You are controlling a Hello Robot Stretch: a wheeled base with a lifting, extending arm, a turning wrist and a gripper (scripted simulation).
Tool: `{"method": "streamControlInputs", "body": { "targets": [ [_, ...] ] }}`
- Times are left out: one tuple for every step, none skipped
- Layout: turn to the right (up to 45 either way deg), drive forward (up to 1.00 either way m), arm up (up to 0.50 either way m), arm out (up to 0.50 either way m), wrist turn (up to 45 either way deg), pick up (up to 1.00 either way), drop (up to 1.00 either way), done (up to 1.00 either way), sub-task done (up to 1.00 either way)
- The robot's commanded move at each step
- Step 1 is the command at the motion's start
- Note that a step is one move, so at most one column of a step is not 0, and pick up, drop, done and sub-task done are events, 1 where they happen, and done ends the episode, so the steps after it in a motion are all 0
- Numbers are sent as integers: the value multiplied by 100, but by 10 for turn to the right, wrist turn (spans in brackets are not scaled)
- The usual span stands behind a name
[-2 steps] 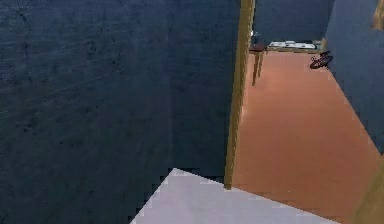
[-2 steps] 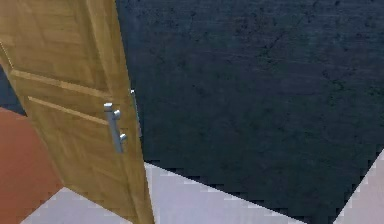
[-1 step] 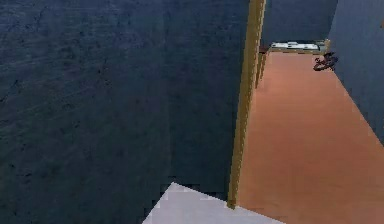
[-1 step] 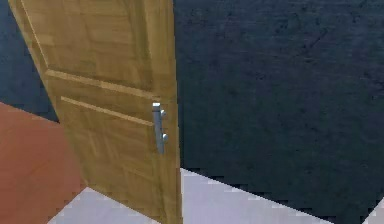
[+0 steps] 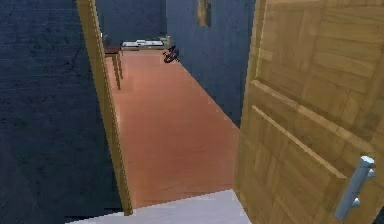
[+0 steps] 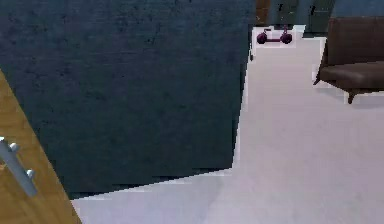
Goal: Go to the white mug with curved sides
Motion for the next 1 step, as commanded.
{"method": "streamControlInputs", "body": {
  "targets": [
    [0, 100, 0, 0, 0, 0, 0, 0, 0]
  ]
}}
